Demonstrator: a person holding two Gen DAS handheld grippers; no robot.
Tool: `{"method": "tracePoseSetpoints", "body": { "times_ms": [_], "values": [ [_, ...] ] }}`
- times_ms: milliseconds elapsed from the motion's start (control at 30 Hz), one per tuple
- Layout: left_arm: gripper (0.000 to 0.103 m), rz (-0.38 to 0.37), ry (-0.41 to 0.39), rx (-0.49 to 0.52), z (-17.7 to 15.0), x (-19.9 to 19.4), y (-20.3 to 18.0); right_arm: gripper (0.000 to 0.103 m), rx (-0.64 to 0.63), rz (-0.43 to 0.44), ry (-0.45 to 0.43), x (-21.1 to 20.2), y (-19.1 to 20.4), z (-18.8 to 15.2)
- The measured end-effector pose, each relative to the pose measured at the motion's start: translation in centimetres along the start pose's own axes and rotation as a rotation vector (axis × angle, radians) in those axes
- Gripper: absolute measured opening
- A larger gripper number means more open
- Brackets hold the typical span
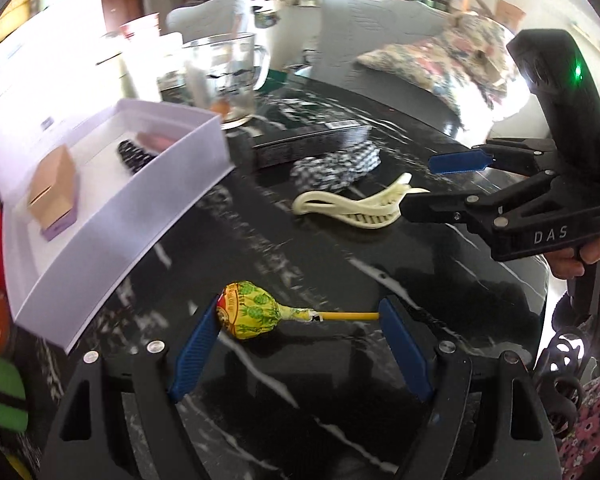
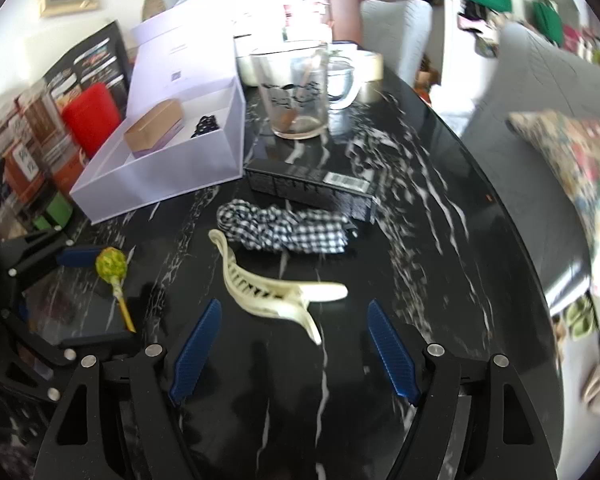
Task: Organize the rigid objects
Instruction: 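Lift the lollipop with the left tool while the right tool grasps the cream claw clip, then carry the lollipop and claw clip with both tools over the lavender box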
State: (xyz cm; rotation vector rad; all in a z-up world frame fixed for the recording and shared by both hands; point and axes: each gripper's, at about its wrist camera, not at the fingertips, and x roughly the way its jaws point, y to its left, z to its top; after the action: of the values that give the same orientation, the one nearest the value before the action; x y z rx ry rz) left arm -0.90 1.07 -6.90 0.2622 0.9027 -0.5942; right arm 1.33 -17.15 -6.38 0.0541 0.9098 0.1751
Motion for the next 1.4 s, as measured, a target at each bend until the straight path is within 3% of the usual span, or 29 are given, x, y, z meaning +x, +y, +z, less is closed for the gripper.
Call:
{"method": "tracePoseSetpoints", "body": {
  "times_ms": [433,633,700,767,833,900,1400],
  "values": [
    [0.08,0.037,-0.002,-0.08,-0.5,-0.3,1.5,0.082,-0.183,-0.029,0.088,3.0,1.7,0.7],
    [0.08,0.02,-0.001,-0.106,-1.0,-0.5,1.8,0.081,-0.194,-0.024,0.106,3.4,1.9,-0.1],
    [0.08,0.013,0.0,-0.109,-1.0,-0.5,1.8,0.076,-0.187,-0.024,0.089,3.2,1.9,-0.4],
    [0.08,0.013,-0.001,-0.106,-1.0,-0.5,1.7,0.065,-0.184,-0.024,0.082,3.0,1.9,-0.4],
    [0.08,0.013,-0.002,-0.103,-1.1,-0.6,1.6,0.046,-0.185,-0.022,0.077,2.8,2.0,-0.4],
    [0.08,0.012,-0.005,-0.103,-1.2,-0.8,1.6,0.037,-0.19,-0.019,0.079,2.7,2.2,-0.3],
    [0.08,0.051,-0.022,-0.141,-2.2,-2.3,2.2,0.035,-0.168,0.022,0.047,0.9,3.7,-1.9]
  ]
}}
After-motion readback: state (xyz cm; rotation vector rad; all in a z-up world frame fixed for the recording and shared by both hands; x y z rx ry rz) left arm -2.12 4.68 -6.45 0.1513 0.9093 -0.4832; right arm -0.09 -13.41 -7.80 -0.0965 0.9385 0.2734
